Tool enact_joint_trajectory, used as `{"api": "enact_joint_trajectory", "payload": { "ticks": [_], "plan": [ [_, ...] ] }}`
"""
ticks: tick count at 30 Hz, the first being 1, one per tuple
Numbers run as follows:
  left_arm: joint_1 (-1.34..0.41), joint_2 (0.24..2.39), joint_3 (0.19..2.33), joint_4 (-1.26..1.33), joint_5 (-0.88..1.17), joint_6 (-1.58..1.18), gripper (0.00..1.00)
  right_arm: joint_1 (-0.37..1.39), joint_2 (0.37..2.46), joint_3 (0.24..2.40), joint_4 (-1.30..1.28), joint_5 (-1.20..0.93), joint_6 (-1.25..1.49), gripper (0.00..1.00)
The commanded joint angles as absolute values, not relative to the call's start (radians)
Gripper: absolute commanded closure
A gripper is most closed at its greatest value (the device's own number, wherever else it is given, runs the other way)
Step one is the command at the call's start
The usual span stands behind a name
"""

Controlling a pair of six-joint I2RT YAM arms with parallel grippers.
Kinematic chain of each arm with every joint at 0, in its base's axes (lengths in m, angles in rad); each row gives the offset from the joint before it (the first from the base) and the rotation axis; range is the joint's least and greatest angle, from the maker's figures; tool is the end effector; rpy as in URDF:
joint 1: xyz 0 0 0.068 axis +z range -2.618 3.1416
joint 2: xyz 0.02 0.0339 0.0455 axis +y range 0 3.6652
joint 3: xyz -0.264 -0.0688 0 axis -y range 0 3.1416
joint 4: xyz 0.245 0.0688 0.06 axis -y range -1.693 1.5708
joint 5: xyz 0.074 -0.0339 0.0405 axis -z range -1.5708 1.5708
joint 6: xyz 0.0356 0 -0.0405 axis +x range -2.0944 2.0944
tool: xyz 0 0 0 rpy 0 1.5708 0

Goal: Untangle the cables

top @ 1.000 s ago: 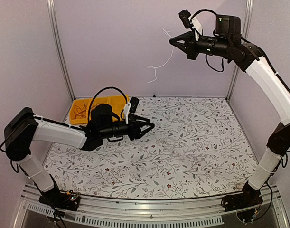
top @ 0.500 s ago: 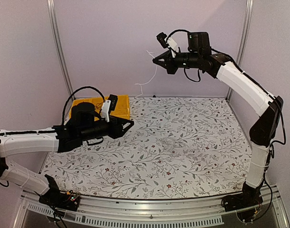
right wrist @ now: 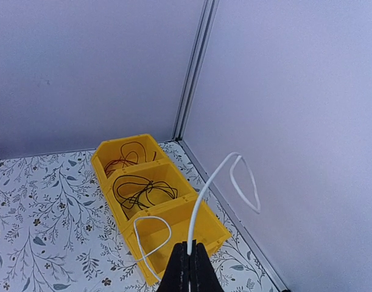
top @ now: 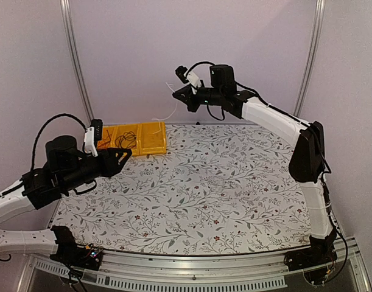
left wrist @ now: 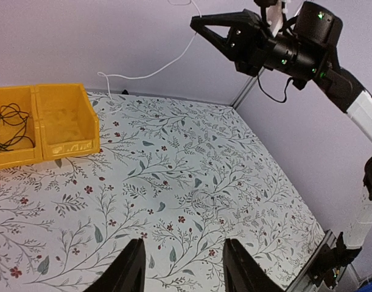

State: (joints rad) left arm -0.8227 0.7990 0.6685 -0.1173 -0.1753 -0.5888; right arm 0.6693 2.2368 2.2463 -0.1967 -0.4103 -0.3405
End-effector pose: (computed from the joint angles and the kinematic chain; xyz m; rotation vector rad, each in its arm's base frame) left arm 0.1354 -0.1368 0.3036 0.0922 1.8944 -0.8289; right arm 0.4087 0.3414 0.3636 -1.1135 1.3895 0.5981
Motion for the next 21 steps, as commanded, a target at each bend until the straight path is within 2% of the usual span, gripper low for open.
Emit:
{"api": "enact_joint_trajectory", "payload": {
  "ticks": [1, 11, 16, 21],
  "plan": [
    [-0.828, 0.7, 0.667, -0.309, -0.258, -0.64, 0.54, 0.683, 2.34, 2.293, -0.034, -0.387, -0.344, 1.0],
    [-0.831, 0.591, 0.716, -0.468, -0.295, -0.688, 0.54, 0.753, 2.637, 2.452, 0.264, -0.281, -0.456, 1.0],
    [-0.83, 0.623, 0.732, -0.464, -0.292, -0.671, 0.54, 0.776, 2.778, 2.514, 0.365, -0.233, -0.54, 1.0],
    [-0.831, 0.676, 0.756, -0.448, -0.267, -0.646, 0.54, 0.779, 2.816, 2.498, 0.376, -0.242, -0.568, 1.0]
  ]
}}
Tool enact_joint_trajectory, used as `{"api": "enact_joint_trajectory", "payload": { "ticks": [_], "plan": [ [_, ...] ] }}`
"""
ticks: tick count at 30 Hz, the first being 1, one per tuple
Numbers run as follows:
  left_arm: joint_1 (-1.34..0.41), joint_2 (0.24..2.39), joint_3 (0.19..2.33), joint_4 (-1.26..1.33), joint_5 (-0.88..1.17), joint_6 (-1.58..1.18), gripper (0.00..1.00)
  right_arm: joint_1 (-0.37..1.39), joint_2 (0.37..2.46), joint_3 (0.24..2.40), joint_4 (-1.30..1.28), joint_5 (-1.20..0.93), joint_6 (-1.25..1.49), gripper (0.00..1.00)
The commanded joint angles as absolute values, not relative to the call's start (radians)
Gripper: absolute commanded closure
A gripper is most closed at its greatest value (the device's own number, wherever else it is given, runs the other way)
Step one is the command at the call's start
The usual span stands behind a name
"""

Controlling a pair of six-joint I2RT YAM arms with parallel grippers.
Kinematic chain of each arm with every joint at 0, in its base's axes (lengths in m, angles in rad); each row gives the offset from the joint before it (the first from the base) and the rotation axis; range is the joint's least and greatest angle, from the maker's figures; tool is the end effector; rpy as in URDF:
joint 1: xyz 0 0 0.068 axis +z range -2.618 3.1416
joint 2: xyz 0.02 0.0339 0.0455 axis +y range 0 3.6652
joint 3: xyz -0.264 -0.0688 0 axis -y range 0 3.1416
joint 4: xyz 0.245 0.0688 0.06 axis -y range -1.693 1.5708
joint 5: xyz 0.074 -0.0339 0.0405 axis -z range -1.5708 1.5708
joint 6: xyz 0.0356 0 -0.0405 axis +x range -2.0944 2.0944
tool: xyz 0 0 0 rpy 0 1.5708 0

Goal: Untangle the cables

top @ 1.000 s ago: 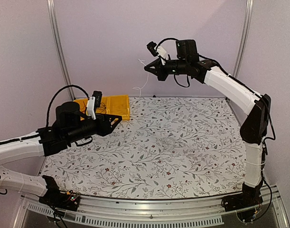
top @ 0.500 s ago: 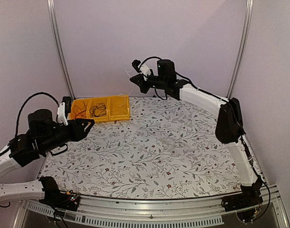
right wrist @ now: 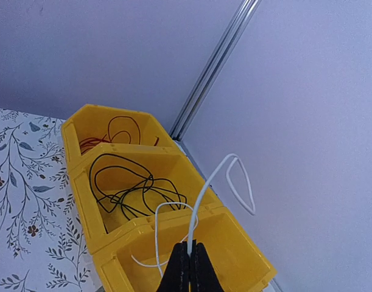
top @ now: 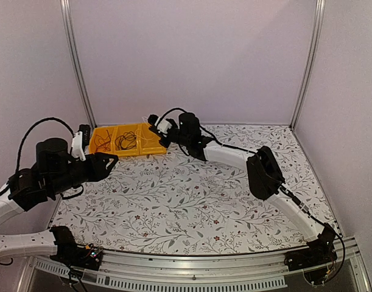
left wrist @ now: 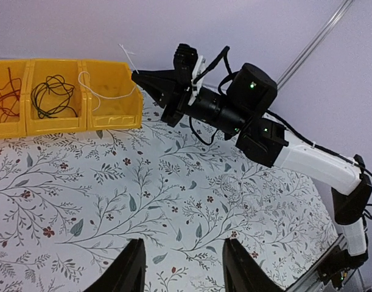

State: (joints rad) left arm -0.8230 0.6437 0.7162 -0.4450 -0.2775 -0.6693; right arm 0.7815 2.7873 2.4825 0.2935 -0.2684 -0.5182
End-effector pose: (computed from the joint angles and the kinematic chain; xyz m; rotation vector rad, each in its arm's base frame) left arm 0.1089 -0.1031 0.3101 -0.0364 1.9974 -0.7179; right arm 0.4389 0.4488 0.1876 -1.1262 1.1326 0.4174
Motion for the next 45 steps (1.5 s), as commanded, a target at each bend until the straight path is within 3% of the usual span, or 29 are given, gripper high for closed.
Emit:
{"api": "enact_joint_trajectory", "payload": {
  "ticks": [1, 10, 15, 25, 28, 34, 38, 45],
  "plan": [
    [-0.831, 0.682, 0.76, -0.445, -0.265, -0.645, 0.53, 0.779, 2.821, 2.497, 0.378, -0.235, -0.574, 1.0],
    [-0.831, 0.658, 0.743, -0.439, -0.273, -0.658, 0.53, 0.775, 2.843, 2.491, 0.399, -0.113, -0.594, 1.0],
    [-0.83, 0.624, 0.723, -0.44, -0.281, -0.676, 0.54, 0.78, 2.827, 2.461, 0.379, -0.162, -0.604, 0.99],
    [-0.83, 0.612, 0.74, -0.468, -0.255, -0.672, 0.54, 0.805, 2.862, 2.467, 0.34, -0.174, -0.689, 0.59],
    [-0.83, 0.604, 0.74, -0.468, -0.253, -0.662, 0.53, 0.805, 2.842, 2.447, 0.333, -0.149, -0.692, 0.52],
    [-0.83, 0.581, 0.686, -0.387, -0.286, -0.624, 0.52, 0.797, 2.563, 2.176, 0.32, -0.2, -0.638, 0.42],
    [-0.829, 0.615, 0.627, -0.272, -0.286, -0.569, 0.51, 0.787, 2.354, 2.092, 0.175, -0.265, -0.545, 0.37],
    [-0.828, 0.938, 0.635, -0.058, -0.127, -0.427, 0.5, 0.708, 2.017, 1.799, -0.151, -0.412, -0.533, 0.33]
  ]
}}
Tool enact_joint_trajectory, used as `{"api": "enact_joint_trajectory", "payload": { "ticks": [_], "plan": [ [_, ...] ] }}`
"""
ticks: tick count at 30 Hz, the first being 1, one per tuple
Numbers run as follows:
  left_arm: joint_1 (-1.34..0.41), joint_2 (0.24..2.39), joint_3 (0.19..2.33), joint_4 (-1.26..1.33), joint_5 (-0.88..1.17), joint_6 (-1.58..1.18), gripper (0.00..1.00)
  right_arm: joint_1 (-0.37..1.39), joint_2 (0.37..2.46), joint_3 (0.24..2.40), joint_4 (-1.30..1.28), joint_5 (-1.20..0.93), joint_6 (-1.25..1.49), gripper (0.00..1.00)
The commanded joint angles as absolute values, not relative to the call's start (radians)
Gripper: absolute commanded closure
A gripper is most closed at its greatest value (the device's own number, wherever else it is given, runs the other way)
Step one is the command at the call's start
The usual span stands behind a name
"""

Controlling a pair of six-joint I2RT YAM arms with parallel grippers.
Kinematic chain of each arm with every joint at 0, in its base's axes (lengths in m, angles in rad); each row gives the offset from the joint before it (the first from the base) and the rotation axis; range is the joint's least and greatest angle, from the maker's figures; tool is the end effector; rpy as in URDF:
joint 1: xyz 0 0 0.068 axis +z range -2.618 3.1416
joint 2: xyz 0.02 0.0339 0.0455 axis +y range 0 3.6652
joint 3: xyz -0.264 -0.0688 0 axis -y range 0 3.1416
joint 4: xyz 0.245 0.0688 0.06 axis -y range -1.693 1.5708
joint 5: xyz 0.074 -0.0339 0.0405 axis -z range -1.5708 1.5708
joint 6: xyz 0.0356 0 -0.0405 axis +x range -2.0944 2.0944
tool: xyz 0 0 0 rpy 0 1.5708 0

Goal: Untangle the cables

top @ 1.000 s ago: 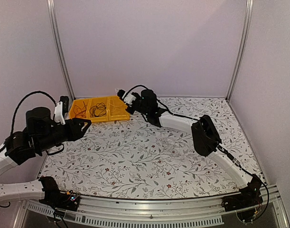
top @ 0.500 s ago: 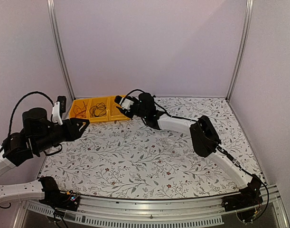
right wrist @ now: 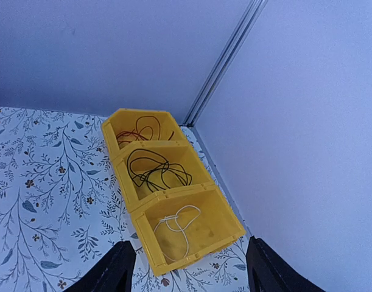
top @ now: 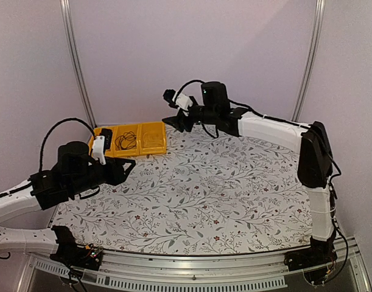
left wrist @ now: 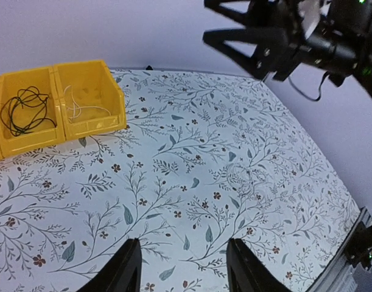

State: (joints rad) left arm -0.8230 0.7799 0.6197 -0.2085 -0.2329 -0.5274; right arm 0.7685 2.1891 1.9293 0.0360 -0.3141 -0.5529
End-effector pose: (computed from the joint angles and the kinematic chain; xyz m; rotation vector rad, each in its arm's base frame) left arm 0.1319 -0.1301 0.2801 0.1347 1.9843 -0.6686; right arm 0.3737 0.3766 0.2997 -1.2772 1.2747 0.4355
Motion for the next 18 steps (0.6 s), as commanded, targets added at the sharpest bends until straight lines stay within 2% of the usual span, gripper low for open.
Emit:
{"api": "enact_joint_trajectory", "payload": {
  "ticks": [1, 7, 12, 18],
  "plan": [
    [-0.827, 1.0, 0.657, -0.039, -0.083, -0.405, 0.5, 0.695, 1.97, 1.73, -0.186, -0.417, -0.559, 0.34],
    [-0.854, 1.402, 0.834, 0.059, 0.214, -0.342, 0.53, 0.583, 1.787, 1.43, -0.441, -0.458, -0.671, 0.49],
    [-0.93, 1.674, 1.023, 0.042, 0.298, -0.283, 0.45, 0.517, 1.679, 1.25, -0.487, -0.475, -0.637, 0.48],
    [-0.94, 1.96, 1.288, -0.171, 0.333, -0.309, 0.45, 0.514, 1.544, 1.137, -0.482, -0.461, -0.634, 0.45]
  ]
}}
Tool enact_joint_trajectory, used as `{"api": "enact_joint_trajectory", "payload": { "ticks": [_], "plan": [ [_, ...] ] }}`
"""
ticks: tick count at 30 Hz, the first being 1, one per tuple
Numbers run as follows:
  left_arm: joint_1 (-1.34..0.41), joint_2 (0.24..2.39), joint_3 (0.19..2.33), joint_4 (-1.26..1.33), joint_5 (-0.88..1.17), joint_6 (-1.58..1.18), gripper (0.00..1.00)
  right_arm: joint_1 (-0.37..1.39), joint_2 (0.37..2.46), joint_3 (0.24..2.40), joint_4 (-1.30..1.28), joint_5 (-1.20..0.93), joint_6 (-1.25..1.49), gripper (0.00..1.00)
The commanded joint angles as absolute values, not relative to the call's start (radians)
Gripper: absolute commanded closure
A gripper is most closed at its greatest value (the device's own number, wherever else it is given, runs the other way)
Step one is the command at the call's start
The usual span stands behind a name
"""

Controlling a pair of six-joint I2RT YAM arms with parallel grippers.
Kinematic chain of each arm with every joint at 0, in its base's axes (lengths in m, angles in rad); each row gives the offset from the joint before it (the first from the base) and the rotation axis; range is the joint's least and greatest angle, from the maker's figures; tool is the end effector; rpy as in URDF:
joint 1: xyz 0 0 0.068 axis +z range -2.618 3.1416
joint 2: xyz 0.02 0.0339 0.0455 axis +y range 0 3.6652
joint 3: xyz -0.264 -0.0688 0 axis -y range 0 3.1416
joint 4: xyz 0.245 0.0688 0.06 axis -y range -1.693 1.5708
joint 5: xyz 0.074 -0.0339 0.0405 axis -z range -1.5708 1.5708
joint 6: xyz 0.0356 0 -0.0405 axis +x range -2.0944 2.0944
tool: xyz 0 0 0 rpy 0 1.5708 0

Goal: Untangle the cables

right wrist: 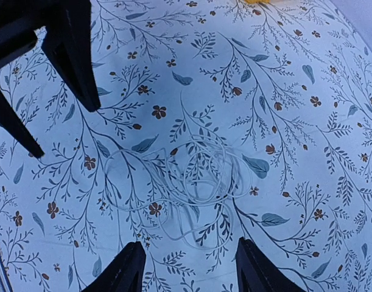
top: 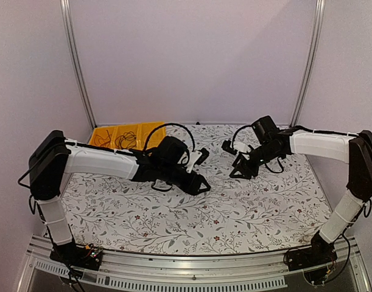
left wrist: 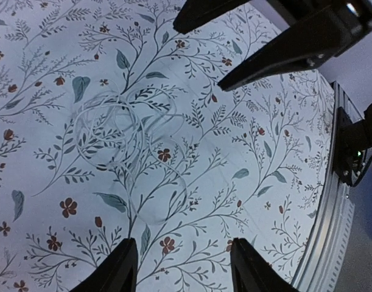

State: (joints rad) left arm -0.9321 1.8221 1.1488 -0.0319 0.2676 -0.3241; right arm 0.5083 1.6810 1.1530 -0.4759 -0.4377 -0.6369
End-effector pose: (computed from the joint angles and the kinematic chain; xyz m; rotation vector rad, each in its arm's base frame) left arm 0.2292 -0.3244 0.1931 0.8718 2.2738 -0.9246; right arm 0.2966 0.1825 0.2147 -1.4940 2.0179 0.5092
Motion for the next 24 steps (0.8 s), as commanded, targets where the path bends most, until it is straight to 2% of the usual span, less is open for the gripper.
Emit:
{"api": "enact_joint_trajectory", "payload": {
  "ticks": [1, 8, 12, 14, 18, 22, 24],
  "plan": [
    [-0.939, 1.986, 1.314, -0.188, 0.34, -0.31, 0.46, 0.514, 1.533, 1.129, -0.485, -0.456, -0.634, 0.44],
    [-0.936, 2.115, 1.426, -0.261, 0.364, -0.317, 0.49, 0.51, 1.487, 1.119, -0.491, -0.434, -0.637, 0.43],
    [-0.924, 2.18, 1.468, -0.256, 0.423, -0.318, 0.61, 0.505, 1.482, 1.12, -0.493, -0.433, -0.632, 0.42],
    [-0.912, 2.198, 1.48, -0.252, 0.437, -0.324, 0.72, 0.505, 1.482, 1.12, -0.492, -0.433, -0.633, 0.42],
    [-0.883, 2.194, 1.461, -0.214, 0.432, -0.352, 0.83, 0.505, 1.486, 1.122, -0.485, -0.438, -0.635, 0.42],
    [-0.866, 2.182, 1.456, -0.181, 0.43, -0.364, 1.0, 0.503, 1.502, 1.14, -0.482, -0.454, -0.634, 0.42],
    [-0.865, 2.18, 1.46, -0.177, 0.436, -0.364, 1.0, 0.504, 1.514, 1.153, -0.482, -0.457, -0.634, 0.42]
  ]
}}
